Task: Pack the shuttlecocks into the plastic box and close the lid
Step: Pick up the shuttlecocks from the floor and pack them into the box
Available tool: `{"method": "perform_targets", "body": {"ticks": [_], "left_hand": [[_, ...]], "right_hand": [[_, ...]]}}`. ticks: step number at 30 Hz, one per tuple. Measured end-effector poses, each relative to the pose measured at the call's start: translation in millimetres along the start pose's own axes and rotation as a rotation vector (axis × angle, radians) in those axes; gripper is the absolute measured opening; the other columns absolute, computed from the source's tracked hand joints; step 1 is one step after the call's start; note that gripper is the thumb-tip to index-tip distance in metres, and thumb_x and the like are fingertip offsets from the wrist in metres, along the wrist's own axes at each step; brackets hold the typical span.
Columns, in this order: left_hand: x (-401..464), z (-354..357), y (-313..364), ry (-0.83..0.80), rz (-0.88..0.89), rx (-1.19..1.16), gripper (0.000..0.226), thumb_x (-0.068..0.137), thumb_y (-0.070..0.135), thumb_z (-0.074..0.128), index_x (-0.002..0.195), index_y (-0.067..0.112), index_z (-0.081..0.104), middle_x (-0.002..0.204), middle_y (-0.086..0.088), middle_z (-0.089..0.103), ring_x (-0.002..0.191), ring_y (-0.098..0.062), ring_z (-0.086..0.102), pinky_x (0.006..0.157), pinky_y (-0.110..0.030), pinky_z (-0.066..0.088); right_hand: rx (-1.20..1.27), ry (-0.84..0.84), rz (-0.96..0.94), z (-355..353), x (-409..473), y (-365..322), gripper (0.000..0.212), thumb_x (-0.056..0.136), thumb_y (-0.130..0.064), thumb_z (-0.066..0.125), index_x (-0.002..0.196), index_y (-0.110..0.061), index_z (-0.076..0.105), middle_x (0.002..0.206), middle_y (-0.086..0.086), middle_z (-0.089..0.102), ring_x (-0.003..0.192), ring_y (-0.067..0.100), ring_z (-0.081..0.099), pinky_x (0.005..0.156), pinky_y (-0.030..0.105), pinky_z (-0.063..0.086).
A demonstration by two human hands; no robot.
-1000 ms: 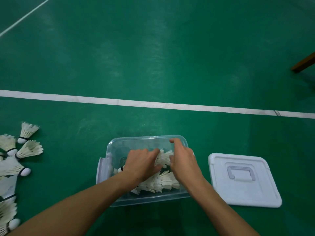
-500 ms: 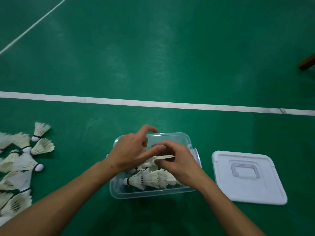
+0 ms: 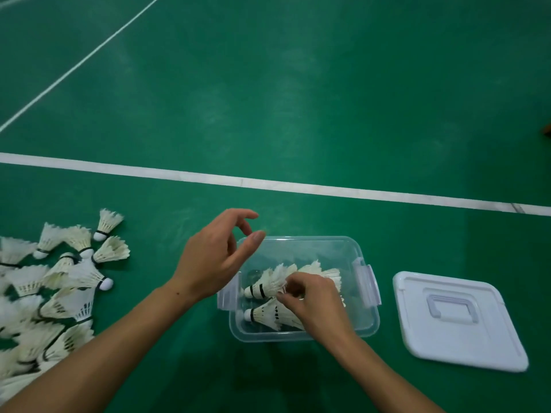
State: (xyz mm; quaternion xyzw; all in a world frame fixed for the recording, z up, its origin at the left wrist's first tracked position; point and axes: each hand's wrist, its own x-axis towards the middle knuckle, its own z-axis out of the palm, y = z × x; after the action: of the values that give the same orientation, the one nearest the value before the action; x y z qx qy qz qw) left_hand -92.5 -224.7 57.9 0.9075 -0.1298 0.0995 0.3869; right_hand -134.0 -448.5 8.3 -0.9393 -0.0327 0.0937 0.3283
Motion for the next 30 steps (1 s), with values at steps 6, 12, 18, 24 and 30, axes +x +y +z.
{"method": "perform_targets", "body": {"ticks": [6,12,18,24,30], "left_hand": [[-12.0,-12.6,-14.7,0.048,-0.036,-0.035,0.035,0.102,0.054,0.051,0.120,0.027,0.064,0.098,0.021,0.063,0.062,-0.016,0.061,0.059,-0.035,0.053],[-20.6,-13.0,-23.2,0.020,-0.047,0.000,0.029,0.104,0.051,0.053,0.116,0.028,0.064,0.099,0.019,0.063,0.063,-0.012,0.062,0.060,-0.035,0.054],[-28.7,-14.1,-27.3,-0.003,-0.057,0.008,0.025,0.102,0.052,0.056,0.115,0.031,0.064,0.100,0.021,0.063,0.064,-0.012,0.062,0.061,-0.036,0.055],[-43.6,-19.8,-28.5,-0.005,-0.089,0.004,0.032,0.097,0.058,0.061,0.117,0.034,0.063,0.103,0.019,0.066,0.067,-0.012,0.064,0.063,-0.037,0.056],[-69.8,-51.4,-35.0,0.013,-0.157,0.076,0.044,0.091,0.068,0.060,0.124,0.039,0.057,0.103,0.021,0.064,0.065,-0.010,0.064,0.065,-0.038,0.058]], "right_hand": [[-0.237,-0.068,-0.007,29.5,12.1,-16.2,0.016,0.087,-0.034,0.080,0.082,-0.022,0.071,0.077,-0.005,0.073,0.071,0.013,0.066,0.067,0.033,0.058],[-0.350,-0.173,0.059,40.7,24.5,-17.2,0.022,0.084,-0.035,0.082,0.074,-0.028,0.064,0.083,-0.005,0.074,0.075,0.017,0.068,0.066,0.032,0.055],[-0.165,-0.360,0.093,47.1,37.4,-17.1,0.020,0.075,-0.035,0.090,0.080,-0.026,0.073,0.083,-0.011,0.076,0.079,0.010,0.072,0.079,0.040,0.063],[0.041,-0.306,0.047,1.0,32.2,-19.2,0.039,0.076,-0.043,0.091,0.107,-0.027,0.074,0.098,-0.015,0.075,0.085,0.001,0.072,0.083,0.036,0.064],[0.150,-0.105,-0.102,-28.5,27.7,-71.7,0.028,0.083,-0.035,0.087,0.105,-0.027,0.073,0.091,-0.014,0.077,0.080,-0.002,0.073,0.074,0.033,0.065]]}}
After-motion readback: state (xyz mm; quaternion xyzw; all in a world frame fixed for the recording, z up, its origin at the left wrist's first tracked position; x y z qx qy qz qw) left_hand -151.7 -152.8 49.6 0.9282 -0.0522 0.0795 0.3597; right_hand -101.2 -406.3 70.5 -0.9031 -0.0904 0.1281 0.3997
